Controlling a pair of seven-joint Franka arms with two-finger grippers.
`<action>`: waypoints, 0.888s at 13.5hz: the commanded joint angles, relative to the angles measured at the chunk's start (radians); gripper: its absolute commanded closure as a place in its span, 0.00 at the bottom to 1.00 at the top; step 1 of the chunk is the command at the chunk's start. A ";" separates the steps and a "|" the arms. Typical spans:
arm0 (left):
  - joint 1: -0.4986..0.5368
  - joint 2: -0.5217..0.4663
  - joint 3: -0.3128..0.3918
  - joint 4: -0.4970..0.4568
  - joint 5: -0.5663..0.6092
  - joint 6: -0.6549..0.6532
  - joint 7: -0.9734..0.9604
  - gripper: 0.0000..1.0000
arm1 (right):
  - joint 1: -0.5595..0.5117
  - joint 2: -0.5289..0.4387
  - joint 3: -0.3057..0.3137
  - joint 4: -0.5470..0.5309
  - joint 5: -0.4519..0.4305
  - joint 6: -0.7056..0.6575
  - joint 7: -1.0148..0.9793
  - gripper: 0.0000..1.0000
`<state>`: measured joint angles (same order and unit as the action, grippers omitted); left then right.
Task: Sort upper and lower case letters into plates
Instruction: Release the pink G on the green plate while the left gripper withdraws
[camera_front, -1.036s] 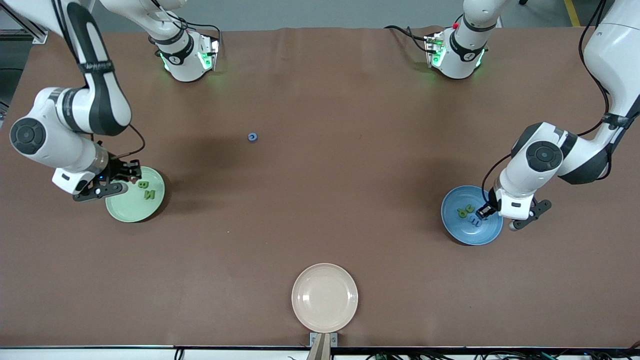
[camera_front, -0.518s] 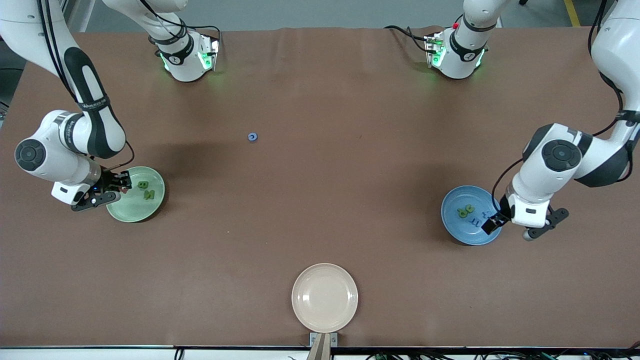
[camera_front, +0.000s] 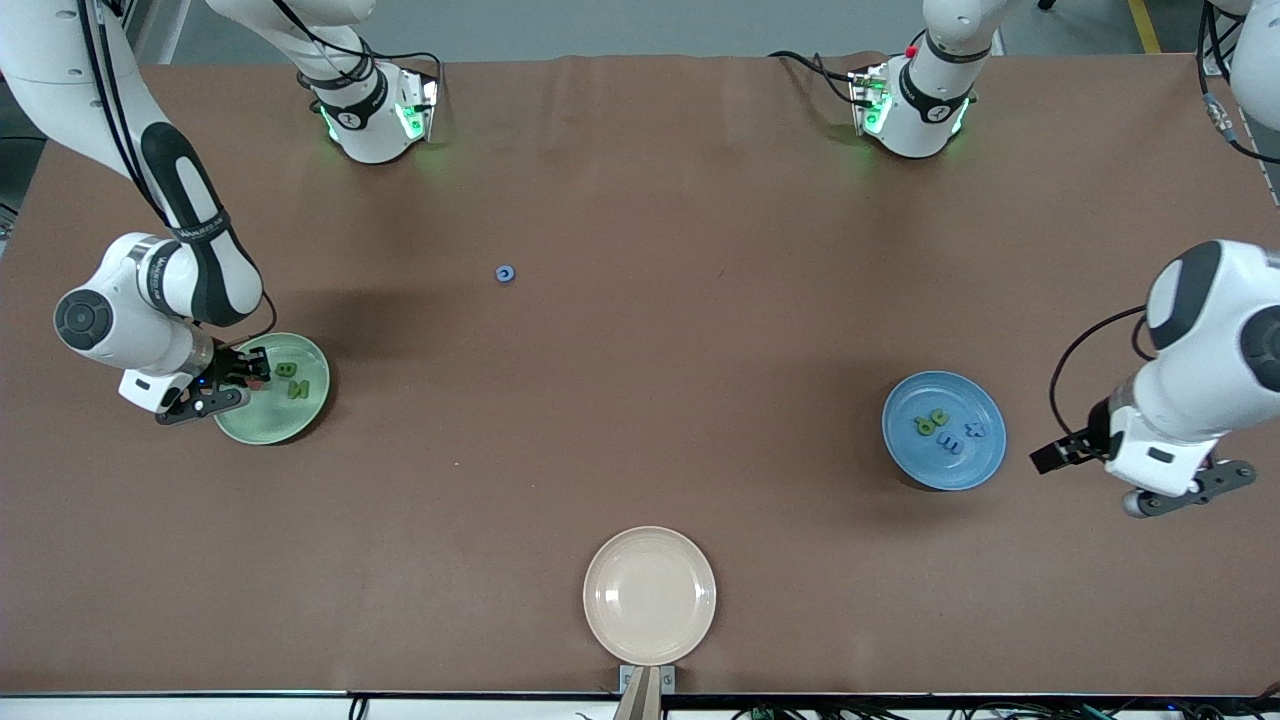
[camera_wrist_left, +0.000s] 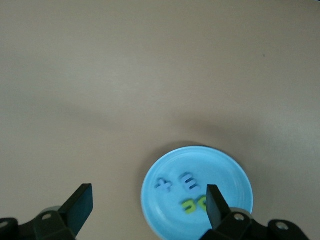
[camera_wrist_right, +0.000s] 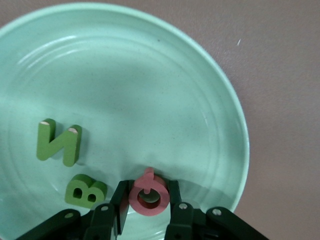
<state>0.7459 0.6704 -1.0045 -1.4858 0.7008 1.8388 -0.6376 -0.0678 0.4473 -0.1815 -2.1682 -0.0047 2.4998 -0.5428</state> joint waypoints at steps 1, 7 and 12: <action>-0.005 -0.018 -0.038 0.129 -0.020 -0.168 0.117 0.00 | -0.023 0.001 0.020 -0.015 0.000 0.013 -0.009 0.73; 0.004 -0.211 -0.057 0.176 -0.027 -0.334 0.351 0.00 | 0.046 -0.166 0.023 0.002 0.000 -0.220 0.099 0.00; 0.032 -0.259 -0.100 0.177 -0.138 -0.346 0.381 0.00 | 0.262 -0.386 0.027 -0.054 0.002 -0.452 0.496 0.00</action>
<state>0.7465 0.4397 -1.0984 -1.2999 0.6159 1.5010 -0.2908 0.1294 0.1429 -0.1521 -2.1412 -0.0025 2.0482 -0.1779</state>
